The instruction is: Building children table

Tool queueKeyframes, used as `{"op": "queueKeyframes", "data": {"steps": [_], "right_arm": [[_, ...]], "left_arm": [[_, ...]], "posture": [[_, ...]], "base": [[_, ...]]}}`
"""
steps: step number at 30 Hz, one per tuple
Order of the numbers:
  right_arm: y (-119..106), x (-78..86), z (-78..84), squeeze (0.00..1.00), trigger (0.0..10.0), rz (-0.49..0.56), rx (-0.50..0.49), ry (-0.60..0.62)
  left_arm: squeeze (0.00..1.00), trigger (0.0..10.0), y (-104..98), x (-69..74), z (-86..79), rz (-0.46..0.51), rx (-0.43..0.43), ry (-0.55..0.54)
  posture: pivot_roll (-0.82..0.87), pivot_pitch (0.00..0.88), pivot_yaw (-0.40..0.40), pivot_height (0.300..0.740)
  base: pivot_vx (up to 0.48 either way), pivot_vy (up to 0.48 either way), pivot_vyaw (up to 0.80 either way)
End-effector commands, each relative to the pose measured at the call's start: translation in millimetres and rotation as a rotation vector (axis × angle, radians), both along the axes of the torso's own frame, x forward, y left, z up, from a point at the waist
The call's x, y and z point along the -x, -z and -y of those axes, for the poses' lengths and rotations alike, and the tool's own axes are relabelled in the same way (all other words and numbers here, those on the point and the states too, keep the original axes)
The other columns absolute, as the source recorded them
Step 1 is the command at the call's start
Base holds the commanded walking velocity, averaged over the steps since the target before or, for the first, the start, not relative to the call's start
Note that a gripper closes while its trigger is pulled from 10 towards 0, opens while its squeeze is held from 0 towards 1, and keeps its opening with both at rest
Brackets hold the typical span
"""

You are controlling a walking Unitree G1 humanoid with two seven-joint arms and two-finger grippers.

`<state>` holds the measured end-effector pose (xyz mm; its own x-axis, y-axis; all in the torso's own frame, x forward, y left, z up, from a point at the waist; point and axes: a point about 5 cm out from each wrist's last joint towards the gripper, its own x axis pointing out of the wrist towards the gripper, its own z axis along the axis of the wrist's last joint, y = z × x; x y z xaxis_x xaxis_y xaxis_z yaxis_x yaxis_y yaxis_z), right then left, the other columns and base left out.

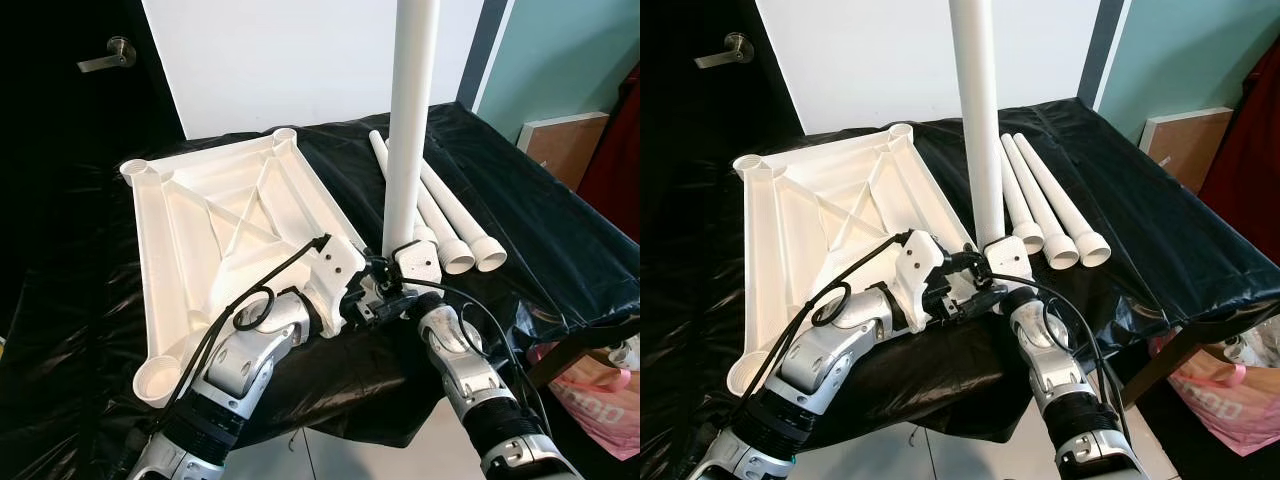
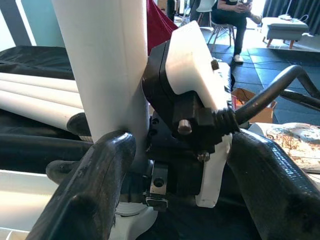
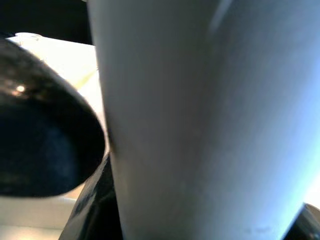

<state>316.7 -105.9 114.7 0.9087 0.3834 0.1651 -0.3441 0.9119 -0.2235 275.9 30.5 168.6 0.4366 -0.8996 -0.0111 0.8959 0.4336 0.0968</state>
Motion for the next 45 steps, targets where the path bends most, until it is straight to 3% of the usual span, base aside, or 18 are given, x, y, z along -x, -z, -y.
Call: {"op": "queueKeyframes", "data": {"steps": [1, 11, 16, 22, 45], "right_arm": [[24.3, 7.5, 1.6, 0.00, 10.0, -0.106, 0.013, -0.008], [32.2, 15.0, -1.7, 0.00, 10.0, -0.074, 0.060, -0.072], [36.0, 11.7, 3.7, 0.00, 10.0, -0.140, -0.035, -0.011], [42.0, 5.0, 13.3, 0.00, 10.0, -0.222, -0.081, 0.080], [54.2, -4.1, 21.8, 0.00, 10.0, -0.390, -0.129, 0.214]], "left_arm": [[0.00, 10.0, -3.6, 1.7, 1.0, 0.015, -0.009, 0.022], [0.00, 10.0, -6.7, 1.3, 1.2, 0.021, -0.003, 0.023], [0.00, 10.0, -7.9, 1.8, 1.6, 0.023, -0.001, 0.030], [0.00, 10.0, -8.5, 2.0, 2.4, 0.025, -0.001, 0.036], [0.00, 10.0, -8.7, 3.9, 1.4, 0.022, -0.004, 0.039]], "posture": [[-0.18, 0.016, 0.014, 0.740], [-0.17, 0.009, 0.015, 0.740], [-0.17, 0.003, 0.019, 0.740], [-0.17, 0.000, 0.024, 0.740], [-0.16, 0.000, 0.024, 0.740]], "base": [[0.000, 0.000, 0.00], [0.000, 0.000, 0.00], [0.000, 0.000, 0.00], [0.000, 0.000, 0.00], [0.000, 0.000, 0.00]]}}
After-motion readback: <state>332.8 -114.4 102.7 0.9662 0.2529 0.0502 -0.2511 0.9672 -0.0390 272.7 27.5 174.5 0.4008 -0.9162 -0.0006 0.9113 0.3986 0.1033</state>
